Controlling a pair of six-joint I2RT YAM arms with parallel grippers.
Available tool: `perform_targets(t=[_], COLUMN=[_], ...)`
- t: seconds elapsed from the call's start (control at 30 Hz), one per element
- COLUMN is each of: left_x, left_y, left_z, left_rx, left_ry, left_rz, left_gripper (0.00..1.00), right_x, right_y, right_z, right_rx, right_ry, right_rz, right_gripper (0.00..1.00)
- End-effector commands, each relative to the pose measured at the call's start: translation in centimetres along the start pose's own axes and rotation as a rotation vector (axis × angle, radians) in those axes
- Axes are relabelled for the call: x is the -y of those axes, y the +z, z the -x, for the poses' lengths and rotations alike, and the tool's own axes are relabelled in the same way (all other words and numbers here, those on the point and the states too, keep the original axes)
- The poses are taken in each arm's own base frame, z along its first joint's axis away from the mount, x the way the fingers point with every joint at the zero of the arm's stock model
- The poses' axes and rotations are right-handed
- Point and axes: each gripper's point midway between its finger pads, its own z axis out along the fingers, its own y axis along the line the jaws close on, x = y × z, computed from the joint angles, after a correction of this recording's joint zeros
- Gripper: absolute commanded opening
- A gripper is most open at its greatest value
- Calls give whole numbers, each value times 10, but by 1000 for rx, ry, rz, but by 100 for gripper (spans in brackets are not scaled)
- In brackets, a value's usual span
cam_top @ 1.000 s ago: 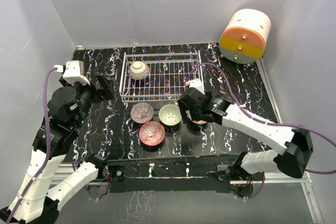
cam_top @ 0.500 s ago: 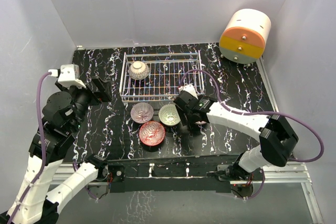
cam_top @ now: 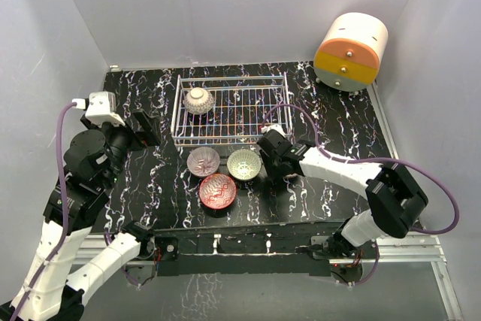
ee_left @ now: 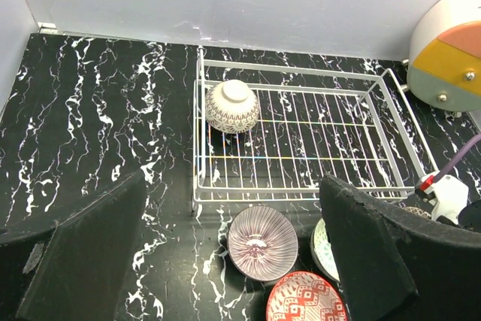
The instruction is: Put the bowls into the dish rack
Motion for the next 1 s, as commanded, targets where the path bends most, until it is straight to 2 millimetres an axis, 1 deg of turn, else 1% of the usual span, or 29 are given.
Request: perform_targets(t=[0.0,0.1,0.27,0.33,0.43,0.47,0.57,0.63,0.7,0.77,0.9,0.97], left_x=[0,0,-2,-2,-2,-2,-2,-1,-1,0,0,0], left_y=[5,5,2,2,2,2,2,3,3,2,0,0], left_z=[-4,-4,-2,-3,-3,-3,-2,-2,-2,-2,0,1], left_rx=[-7,-8,-1,-3,-3,-2,2,3,2,3,12,14], left_ry=[10,12,8,9,10,10,12,12,12,12,6,3], left_rz=[9,9,10,12,12,12,10,9,6,2,-2,-6], left_gripper=[97,97,97,97,97,97,97,97,97,97,97,97], right_x=[-8,-6,0,4,8,9,9,4,-2,-11,-25,-27], right_y=[6,10,13,11,2,-3,-13,-21,-33,-52,-101,-119], right_z=[4,1,-5,-6,-2,0,2,5,11,24,66,82], right_rx=[24,11,-12,-18,-15,-9,0,6,16,41,164,207], right_ry=[18,35,67,79,93,98,111,119,130,142,162,169], right_rz=[32,11,-35,-59,-77,-73,-55,-21,29,100,233,269], right_gripper=[45,43,23,18,9,8,8,8,8,8,8,8])
